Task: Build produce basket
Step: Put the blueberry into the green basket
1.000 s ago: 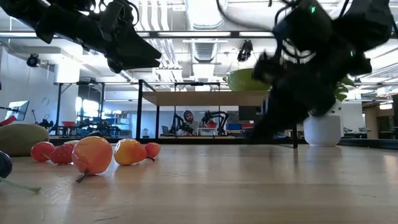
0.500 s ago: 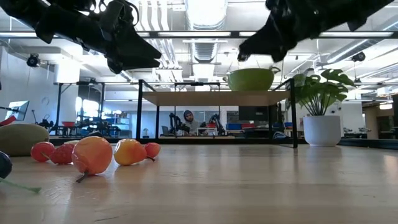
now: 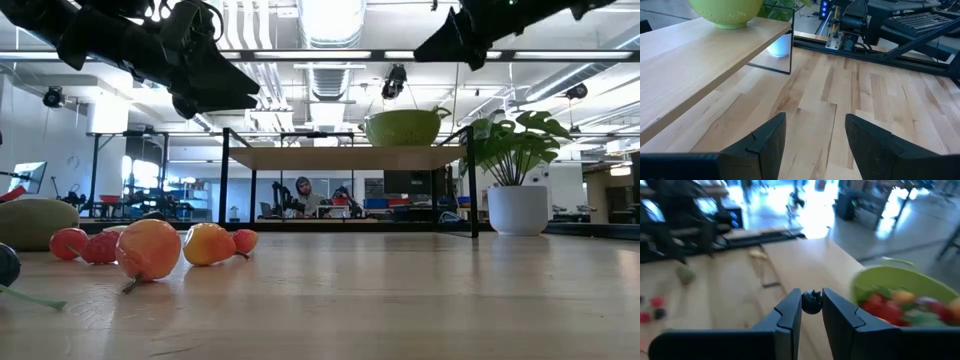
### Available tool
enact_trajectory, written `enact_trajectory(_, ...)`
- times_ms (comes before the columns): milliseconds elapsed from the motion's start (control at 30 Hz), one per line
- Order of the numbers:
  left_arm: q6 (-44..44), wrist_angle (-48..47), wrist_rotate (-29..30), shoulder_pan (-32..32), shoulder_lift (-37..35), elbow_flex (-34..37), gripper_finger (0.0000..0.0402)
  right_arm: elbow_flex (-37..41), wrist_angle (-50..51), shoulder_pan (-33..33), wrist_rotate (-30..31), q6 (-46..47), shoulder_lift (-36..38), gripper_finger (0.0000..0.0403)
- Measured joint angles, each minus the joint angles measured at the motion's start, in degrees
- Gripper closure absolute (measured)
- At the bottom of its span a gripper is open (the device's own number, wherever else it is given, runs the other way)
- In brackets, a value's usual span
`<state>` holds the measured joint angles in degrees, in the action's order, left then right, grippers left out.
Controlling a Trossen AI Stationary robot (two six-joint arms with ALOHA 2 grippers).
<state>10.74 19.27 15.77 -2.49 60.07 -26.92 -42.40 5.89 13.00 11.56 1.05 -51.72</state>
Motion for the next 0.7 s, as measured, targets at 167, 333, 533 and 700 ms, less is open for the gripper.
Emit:
enact_trajectory(167, 0.02, -0.02, 0.00, 0.00, 0.00, 0.00, 0.0192, -8.37, 10.76, 5.28, -0.01, -0.86, -2.13, 0.0343)
enact_trajectory(333, 0.02, -0.02, 0.00, -0.01, 0.00, 0.00, 0.0192, -15.86, 18.04, 10.35, -0.01, -1.14, -6.92, 0.0335)
enact_trajectory(533, 0.00, -0.02, 0.00, 0.00, 0.00, 0.00, 0.0192, -22.37, 22.67, 16.19, -3.65, -1.70, -14.57, 0.0341)
enact_trajectory(700, 0.00, -0.21, 0.00, 0.01, 0.00, 0.00, 0.0192, -26.36, 22.89, 20.09, -7.54, -3.11, -21.03, 0.0342)
